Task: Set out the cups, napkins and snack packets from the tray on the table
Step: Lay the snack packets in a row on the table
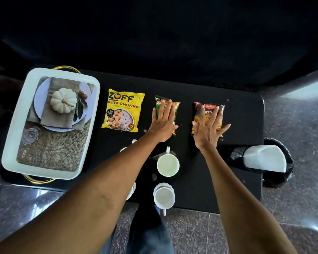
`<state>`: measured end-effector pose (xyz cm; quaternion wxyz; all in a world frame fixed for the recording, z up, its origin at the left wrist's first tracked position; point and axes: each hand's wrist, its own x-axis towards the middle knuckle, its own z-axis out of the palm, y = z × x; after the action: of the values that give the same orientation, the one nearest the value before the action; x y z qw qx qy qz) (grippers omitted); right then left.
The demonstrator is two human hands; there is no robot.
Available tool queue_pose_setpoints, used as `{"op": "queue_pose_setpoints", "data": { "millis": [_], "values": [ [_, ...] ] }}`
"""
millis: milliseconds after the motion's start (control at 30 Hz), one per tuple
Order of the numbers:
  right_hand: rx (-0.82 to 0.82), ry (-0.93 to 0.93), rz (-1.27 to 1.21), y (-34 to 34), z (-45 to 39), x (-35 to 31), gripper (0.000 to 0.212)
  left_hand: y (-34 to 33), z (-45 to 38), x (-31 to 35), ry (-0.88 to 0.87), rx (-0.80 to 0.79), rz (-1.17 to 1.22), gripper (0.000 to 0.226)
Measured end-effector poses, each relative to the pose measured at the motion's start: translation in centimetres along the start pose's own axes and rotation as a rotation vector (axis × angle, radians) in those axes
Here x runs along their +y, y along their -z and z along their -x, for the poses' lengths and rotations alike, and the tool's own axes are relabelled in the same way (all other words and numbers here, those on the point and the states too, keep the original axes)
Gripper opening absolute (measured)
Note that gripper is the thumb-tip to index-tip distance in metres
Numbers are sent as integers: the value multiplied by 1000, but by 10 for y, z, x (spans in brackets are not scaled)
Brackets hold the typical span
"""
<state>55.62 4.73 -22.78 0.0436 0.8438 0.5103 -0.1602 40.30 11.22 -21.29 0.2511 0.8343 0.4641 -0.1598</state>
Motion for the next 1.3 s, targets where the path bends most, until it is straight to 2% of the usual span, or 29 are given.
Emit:
{"op": "queue_pose_setpoints", "data": {
  "millis": [167,233,333,433,500,567,633,700,800,933,1033,1133,1233,1300],
  "values": [
    [213,132,-160,15,28,-1,62,15,28,-18,15,159,40,94],
    [201,159,-227,17,53,-4,61,17,54,-30,45,179,117,96],
    [127,151,-349,16,85,-15,60,12,100,-55,69,176,152,84],
    [185,64,-491,20,108,-34,44,3,143,-74,37,165,187,83],
    [211,19,-574,22,123,-46,47,-6,163,-81,21,128,236,91],
    [155,28,-645,23,141,-56,59,-18,175,-85,-12,71,217,101],
    [60,94,-629,17,154,-60,74,-27,176,-87,-18,75,162,102],
    [-2,159,-511,8,161,-60,84,-33,172,-87,-8,122,154,96],
    [-41,187,-390,-2,167,-60,82,-34,168,-86,-1,157,184,91],
    [-22,124,-393,-10,173,-58,79,-36,173,-92,21,169,192,90],
    [-15,150,-383,-7,174,-54,84,-31,178,-96,16,178,207,101],
    [72,69,-390,0,187,-54,86,-31,193,-93,62,272,254,116],
    [211,-150,-500,-4,220,-62,85,-47,221,-84,172,344,310,115],
    [231,-291,-608,-15,247,-69,91,-62,238,-75,243,326,377,110]
  ]
}}
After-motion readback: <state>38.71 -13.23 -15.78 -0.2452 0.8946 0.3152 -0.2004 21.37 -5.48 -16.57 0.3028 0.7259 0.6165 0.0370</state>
